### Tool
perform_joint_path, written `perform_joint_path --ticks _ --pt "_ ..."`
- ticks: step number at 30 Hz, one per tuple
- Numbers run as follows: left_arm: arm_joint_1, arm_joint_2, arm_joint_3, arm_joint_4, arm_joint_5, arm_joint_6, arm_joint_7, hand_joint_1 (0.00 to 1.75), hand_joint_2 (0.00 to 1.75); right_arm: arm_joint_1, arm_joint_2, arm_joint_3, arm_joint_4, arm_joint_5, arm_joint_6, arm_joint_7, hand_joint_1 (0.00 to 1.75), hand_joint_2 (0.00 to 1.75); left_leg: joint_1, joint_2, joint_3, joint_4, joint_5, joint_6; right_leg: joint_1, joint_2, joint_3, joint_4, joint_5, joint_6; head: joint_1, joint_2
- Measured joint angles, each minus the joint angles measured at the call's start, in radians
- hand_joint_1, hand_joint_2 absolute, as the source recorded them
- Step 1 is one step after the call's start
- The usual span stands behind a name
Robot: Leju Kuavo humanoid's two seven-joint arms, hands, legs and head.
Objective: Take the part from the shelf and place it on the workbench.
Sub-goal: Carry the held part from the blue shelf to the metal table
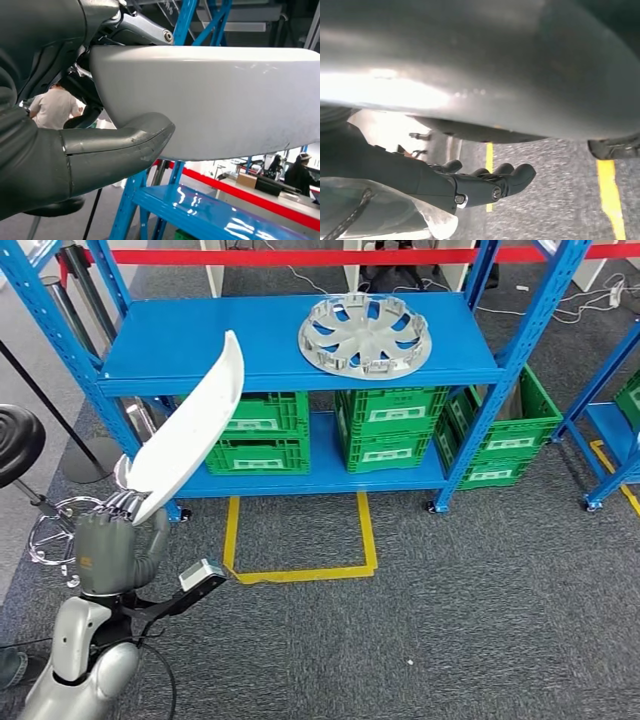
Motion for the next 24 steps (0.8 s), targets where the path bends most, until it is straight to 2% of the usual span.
perform_joint_path --ticks 1,2,3,4,5,7,8,9,10,11,12,13,14,15,16,18,19,20,22,23,24 --pt "-0.002 -0.001 0.0 0.0 0.0 0.002 -0.001 1.75 1.75 0.0 0.0 -0.001 -0.001 0.0 -0.003 -0.005 0.0 0.0 0.0 0.0 -0.003 -0.002 0.012 -0.006 0.002 0.0 0.013 -0.031 -0.009 -0.001 0.0 0.0" --pt "-0.003 -0.001 -0.001 0.0 0.0 0.003 -0.001 1.75 1.75 0.0 0.0 -0.003 -0.001 0.0 -0.005 -0.009 0.0 0.0 0.001 0.001 -0.007 -0.006 0.021 -0.011 0.001 -0.001 0.006 -0.038 -0.005 -0.004 0.0 0.0" --pt "-0.003 -0.001 -0.001 0.0 0.0 0.003 -0.002 1.75 1.75 0.0 0.001 -0.004 -0.002 -0.001 -0.007 -0.012 0.0 0.0 0.002 0.0 -0.011 -0.004 0.016 -0.017 0.001 -0.003 -0.004 -0.037 0.005 -0.011 0.0 0.0" --pt "-0.003 -0.001 -0.002 0.0 0.0 0.004 -0.002 1.75 1.75 0.001 0.001 -0.004 -0.002 -0.001 -0.009 -0.013 0.0 0.0 0.004 -0.001 -0.017 0.012 -0.011 -0.023 -0.001 -0.006 -0.014 -0.037 0.016 -0.019 -0.001 0.0" --pt "-0.003 -0.001 -0.002 0.0 0.0 0.004 -0.002 1.75 1.75 0.002 0.002 -0.004 -0.002 -0.001 -0.01 -0.013 0.0 0.0 0.005 -0.001 -0.026 0.047 -0.057 -0.028 -0.003 -0.01 -0.025 -0.037 0.028 -0.027 -0.002 0.0" --pt "-0.003 0.0 -0.002 0.0 0.0 0.004 -0.003 1.75 1.75 0.003 0.003 -0.004 -0.002 -0.001 -0.012 -0.017 0.0 0.0 0.008 -0.002 -0.047 0.173 -0.169 -0.036 -0.002 -0.015 -0.05 -0.03 0.05 -0.036 -0.004 0.0" --pt "-0.003 0.0 -0.002 0.001 0.0 0.004 -0.003 1.75 1.75 0.003 0.003 -0.004 -0.002 -0.001 -0.012 -0.018 0.0 0.0 0.009 -0.002 -0.054 0.238 -0.198 -0.039 -0.001 -0.015 -0.066 -0.024 0.061 -0.037 -0.005 0.0" --pt "-0.003 0.0 -0.001 0.001 0.001 0.004 -0.003 1.75 1.75 0.003 0.003 -0.005 -0.002 -0.001 -0.013 -0.02 0.0 0.0 0.009 -0.002 -0.052 0.285 -0.202 -0.041 -0.001 -0.016 -0.084 -0.016 0.072 -0.036 -0.005 0.0" --pt "-0.002 0.001 -0.001 0.001 0.002 0.003 -0.003 1.75 1.75 0.003 0.003 -0.005 -0.002 -0.001 -0.013 -0.021 0.0 0.0 0.01 -0.002 -0.037 0.298 -0.184 -0.042 -0.001 -0.016 -0.106 -0.006 0.081 -0.035 -0.005 0.0" --pt "-0.002 0.001 0.0 0.002 0.003 0.003 -0.003 1.75 1.75 0.003 0.004 -0.005 -0.002 -0.001 -0.013 -0.021 0.0 0.0 0.01 -0.002 -0.005 0.274 -0.155 -0.041 -0.001 -0.016 -0.127 0.004 0.089 -0.033 -0.005 0.0" --pt "-0.002 0.001 0.001 0.002 0.005 0.002 -0.003 1.75 1.75 0.003 0.005 -0.005 -0.003 -0.001 -0.013 -0.022 0.0 0.0 0.01 -0.002 0.041 0.22 -0.134 -0.038 -0.001 -0.016 -0.146 0.015 0.096 -0.031 -0.005 0.0" --pt "-0.003 0.001 0.002 0.002 0.007 0.001 -0.003 1.75 1.75 0.002 0.007 -0.005 -0.003 -0.001 -0.012 -0.023 0.0 0.0 0.008 -0.002 0.093 0.148 -0.131 -0.034 0.0 -0.015 -0.162 0.024 0.102 -0.027 -0.005 0.0" --pt "-0.004 0.001 0.003 0.002 0.01 0.001 -0.003 1.75 1.75 0.002 0.008 -0.005 -0.004 -0.001 -0.012 -0.025 0.0 0.0 0.007 -0.002 0.137 0.082 -0.141 -0.028 0.001 -0.015 -0.174 0.032 0.108 -0.022 -0.005 0.0" --pt "-0.004 0.001 0.004 0.002 0.012 0.0 -0.003 1.75 1.75 0.002 0.01 -0.005 -0.005 -0.001 -0.012 -0.027 0.0 0.0 0.004 -0.002 0.163 0.036 -0.154 -0.021 0.002 -0.015 -0.182 0.036 0.116 -0.017 -0.005 0.0" --pt "-0.004 0.001 0.006 0.002 0.013 0.0 -0.003 1.75 1.75 0.002 0.011 -0.005 -0.005 0.0 -0.012 -0.029 0.0 0.0 0.001 -0.002 0.173 0.012 -0.162 -0.015 0.001 -0.015 -0.187 0.037 0.125 -0.01 -0.004 0.0" --pt "-0.003 0.0 0.009 0.003 0.017 -0.002 -0.003 1.75 1.75 0.003 0.012 -0.005 -0.005 0.002 -0.013 -0.033 0.0 0.0 0.0 0.0 0.16 0.003 -0.146 -0.001 -0.001 -0.014 -0.196 0.037 0.134 0.002 -0.004 0.0" --pt "-0.003 0.0 0.011 0.004 0.019 -0.002 -0.003 1.75 1.75 0.004 0.012 -0.005 -0.005 0.004 -0.014 -0.034 0.0 0.0 0.001 0.002 0.149 0.001 -0.134 0.007 -0.002 -0.011 -0.204 0.048 0.117 0.008 -0.004 0.0" --pt "-0.003 -0.002 0.012 0.006 0.021 -0.003 -0.003 1.75 1.75 0.003 0.012 -0.005 -0.005 0.005 -0.014 -0.036 0.0 0.0 0.004 0.004 0.135 -0.003 -0.121 0.014 -0.003 -0.008 -0.217 0.075 0.08 0.014 -0.003 0.0" --pt "-0.002 -0.005 0.014 0.009 0.023 -0.006 -0.003 1.75 1.75 0.002 0.013 -0.005 -0.005 0.008 -0.015 -0.037 0.0 0.0 0.005 0.005 0.103 -0.004 -0.093 0.021 -0.006 -0.005 -0.248 0.182 -0.024 0.023 0.001 0.0" --pt "-0.001 -0.006 0.015 0.011 0.023 -0.007 -0.003 1.75 1.75 0.002 0.013 -0.005 -0.005 0.009 -0.016 -0.038 0.0 0.0 0.005 0.005 0.085 -0.003 -0.079 0.021 -0.007 -0.005 -0.261 0.246 -0.06 0.026 0.002 0.0" --pt "0.001 -0.006 0.016 0.013 0.024 -0.008 -0.003 1.75 1.75 0.002 0.013 -0.005 -0.005 0.01 -0.016 -0.038 0.0 0.0 0.005 0.005 0.066 -0.002 -0.064 0.019 -0.007 -0.005 -0.264 0.297 -0.067 0.029 0.002 0.0"
